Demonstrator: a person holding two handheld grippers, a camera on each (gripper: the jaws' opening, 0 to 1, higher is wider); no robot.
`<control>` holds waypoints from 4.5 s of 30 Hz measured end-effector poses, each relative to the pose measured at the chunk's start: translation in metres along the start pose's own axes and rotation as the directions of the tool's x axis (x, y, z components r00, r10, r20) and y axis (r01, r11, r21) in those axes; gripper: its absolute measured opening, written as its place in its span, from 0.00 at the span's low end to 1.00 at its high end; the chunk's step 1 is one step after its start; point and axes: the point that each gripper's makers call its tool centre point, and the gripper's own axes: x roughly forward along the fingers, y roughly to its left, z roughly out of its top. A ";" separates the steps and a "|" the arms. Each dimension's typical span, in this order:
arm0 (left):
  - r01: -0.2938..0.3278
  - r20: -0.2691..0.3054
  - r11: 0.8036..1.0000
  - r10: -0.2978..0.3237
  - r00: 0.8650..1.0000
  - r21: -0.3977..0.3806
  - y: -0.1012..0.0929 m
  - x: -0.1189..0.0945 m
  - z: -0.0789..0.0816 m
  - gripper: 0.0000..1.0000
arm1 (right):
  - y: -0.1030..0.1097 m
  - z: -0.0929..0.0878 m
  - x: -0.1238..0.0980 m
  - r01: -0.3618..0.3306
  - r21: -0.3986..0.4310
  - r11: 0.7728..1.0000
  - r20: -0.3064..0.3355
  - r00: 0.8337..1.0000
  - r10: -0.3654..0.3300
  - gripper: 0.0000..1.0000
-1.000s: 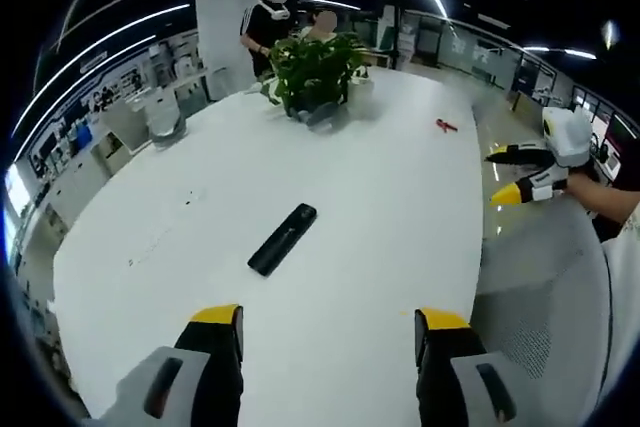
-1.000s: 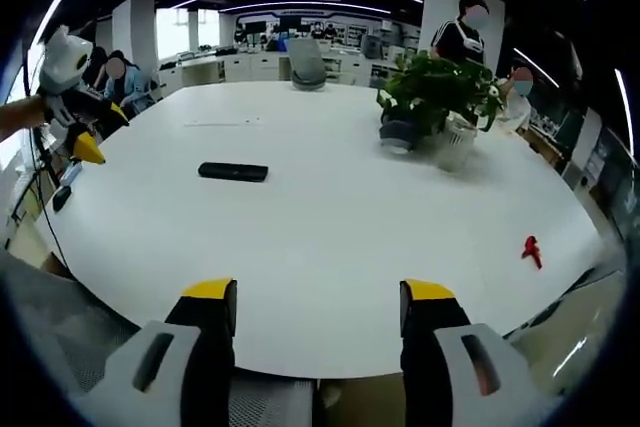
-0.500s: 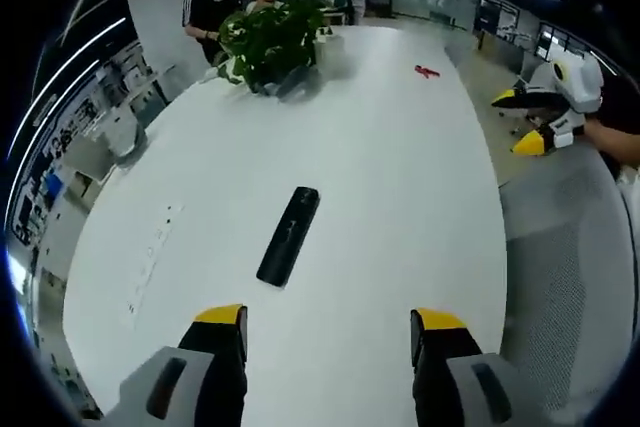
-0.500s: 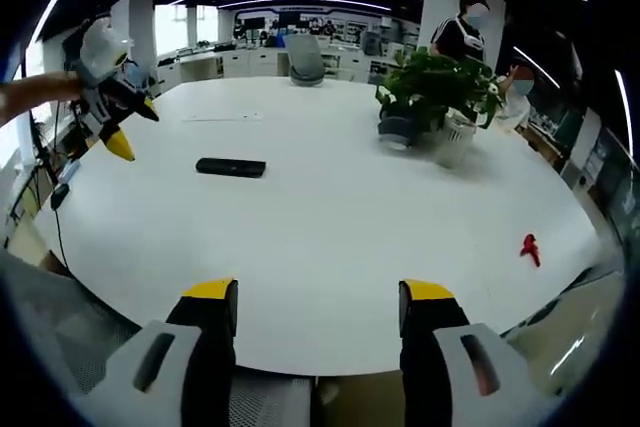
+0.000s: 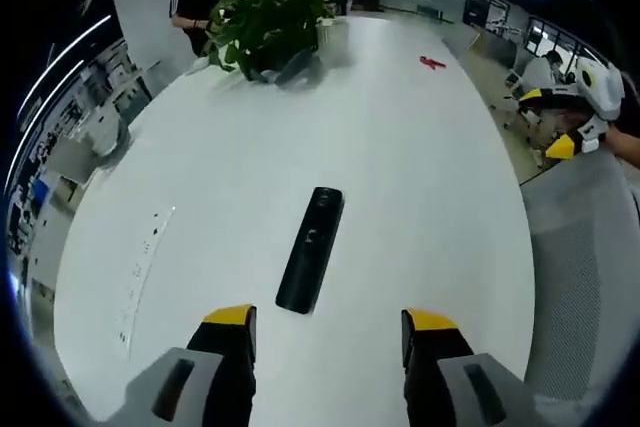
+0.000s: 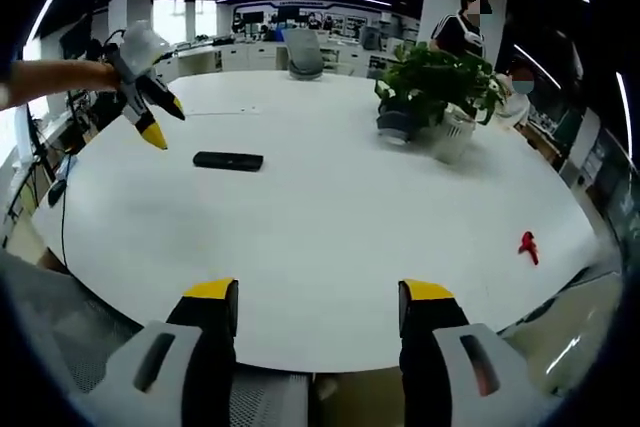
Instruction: Press the specified remote control buttons in sequence, fully releasing each button before pressing the next.
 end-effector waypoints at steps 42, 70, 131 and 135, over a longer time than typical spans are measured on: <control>0.053 -0.163 0.997 -0.043 0.986 0.058 0.029 0.086 -0.021 0.26 | 0.002 -0.008 0.005 -0.010 -0.030 1.000 -0.054 0.999 0.008 0.66; 0.049 -0.160 0.996 -0.037 0.987 0.074 0.006 0.082 -0.025 0.23 | 0.004 -0.006 0.004 -0.012 -0.038 0.999 -0.043 0.999 0.010 0.64; 0.077 -0.123 0.990 -0.063 0.990 0.118 -0.116 0.067 -0.056 0.23 | 0.010 0.000 0.000 -0.030 -0.054 0.998 -0.011 0.999 0.030 0.63; 0.083 -0.137 0.987 -0.065 0.988 0.135 -0.129 0.066 -0.059 0.23 | 0.011 0.001 -0.001 -0.037 -0.054 0.998 -0.005 0.999 0.036 0.63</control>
